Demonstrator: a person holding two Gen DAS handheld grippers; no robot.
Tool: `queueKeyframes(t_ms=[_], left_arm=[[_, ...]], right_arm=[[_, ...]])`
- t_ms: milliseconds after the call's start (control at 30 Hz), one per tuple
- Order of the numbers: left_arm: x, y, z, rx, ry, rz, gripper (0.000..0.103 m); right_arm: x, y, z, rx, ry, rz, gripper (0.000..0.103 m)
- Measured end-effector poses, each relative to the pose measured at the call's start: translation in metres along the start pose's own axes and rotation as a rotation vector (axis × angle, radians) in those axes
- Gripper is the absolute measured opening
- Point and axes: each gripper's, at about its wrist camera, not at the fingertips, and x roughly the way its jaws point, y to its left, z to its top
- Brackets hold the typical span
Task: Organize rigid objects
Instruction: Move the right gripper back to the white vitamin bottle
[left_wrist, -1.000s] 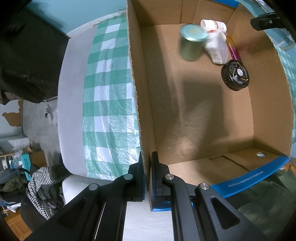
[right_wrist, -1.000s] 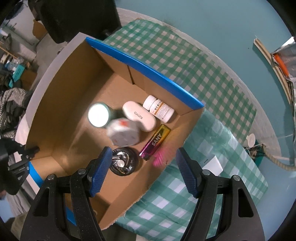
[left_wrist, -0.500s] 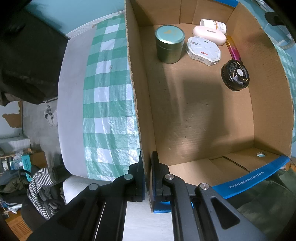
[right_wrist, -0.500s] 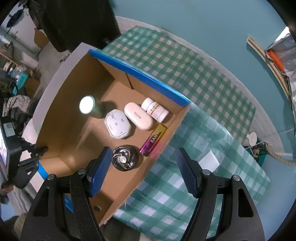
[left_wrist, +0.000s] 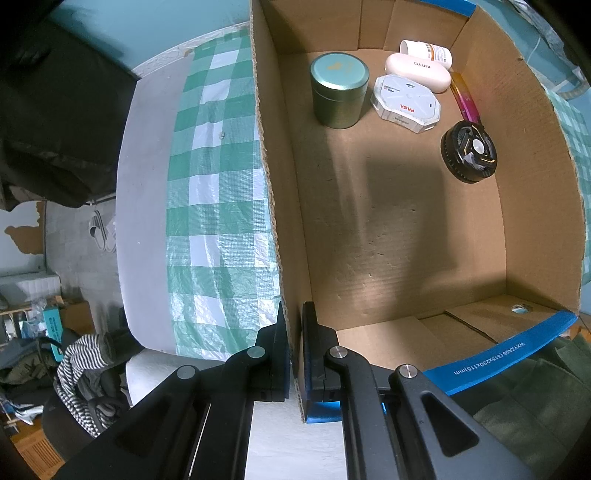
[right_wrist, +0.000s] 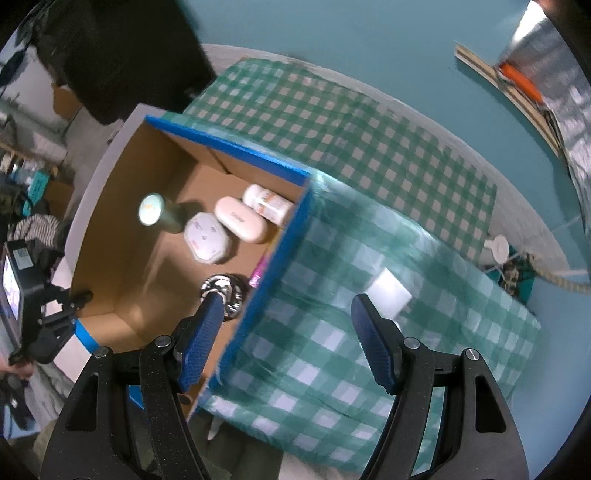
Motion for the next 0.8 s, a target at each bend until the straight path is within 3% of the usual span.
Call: queueKeyframes(t_ms=[567,800], left_arm=[[0.001,0.000,0.000,0.000,0.001,0.001,0.005],[0.001,0.000,0.000,0.000,0.001,0.002,0.005]], right_arm=[[0.026,-0.087,-0.031,0.220,0.072,-0.049,0.073],[0.059,-0.104,-0.039,0.184,0.103,-0.030,0.073]])
